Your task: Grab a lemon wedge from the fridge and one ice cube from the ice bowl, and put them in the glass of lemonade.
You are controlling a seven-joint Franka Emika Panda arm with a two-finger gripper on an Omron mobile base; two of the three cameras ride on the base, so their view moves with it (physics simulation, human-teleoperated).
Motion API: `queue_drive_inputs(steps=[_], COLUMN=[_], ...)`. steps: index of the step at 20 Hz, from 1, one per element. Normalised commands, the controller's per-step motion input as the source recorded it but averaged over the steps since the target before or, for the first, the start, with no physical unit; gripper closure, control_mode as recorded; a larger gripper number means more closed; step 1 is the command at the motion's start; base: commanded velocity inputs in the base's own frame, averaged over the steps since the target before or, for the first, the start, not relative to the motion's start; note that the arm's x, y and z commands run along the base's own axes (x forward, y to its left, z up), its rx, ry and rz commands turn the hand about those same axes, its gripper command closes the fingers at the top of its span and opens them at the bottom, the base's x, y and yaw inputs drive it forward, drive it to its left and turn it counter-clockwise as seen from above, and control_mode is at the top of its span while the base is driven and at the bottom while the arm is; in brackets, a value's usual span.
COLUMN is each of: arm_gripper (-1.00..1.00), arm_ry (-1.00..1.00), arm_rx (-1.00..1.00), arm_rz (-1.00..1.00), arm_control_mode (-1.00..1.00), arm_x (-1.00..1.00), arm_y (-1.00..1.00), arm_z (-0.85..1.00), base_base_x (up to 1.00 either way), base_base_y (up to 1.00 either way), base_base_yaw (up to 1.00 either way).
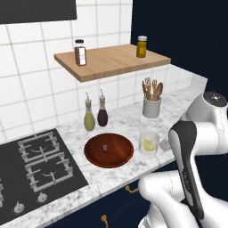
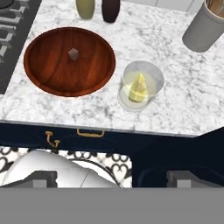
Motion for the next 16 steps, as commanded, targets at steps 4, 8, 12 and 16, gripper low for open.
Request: queue_drive_inputs(steps=[4, 8, 12, 16], arm_gripper=[-1.00, -1.00, -1.00, -1.00], arm_ry=[0.09, 0.08, 0.04, 0.01], arm_rx=[0.01, 0.00, 0.00, 0.00], arm_rz=[0.00, -0.01, 0.00, 0.00], arm_control_mode=[-1.00, -1.00, -1.00, -1.00], arm_x=[-0.18, 0.00, 0.00, 0.00], arm_y=[0.00, 0.04, 0.29, 0.38], arm_z=[0.02, 0.10, 0.17, 0.21], base_base_x=[0.00, 0.00, 0.00, 0.00], base_base_y=[0.00, 0.00, 0.00, 0.00], base_base_yaw=[0.00, 0.00, 0.00, 0.00])
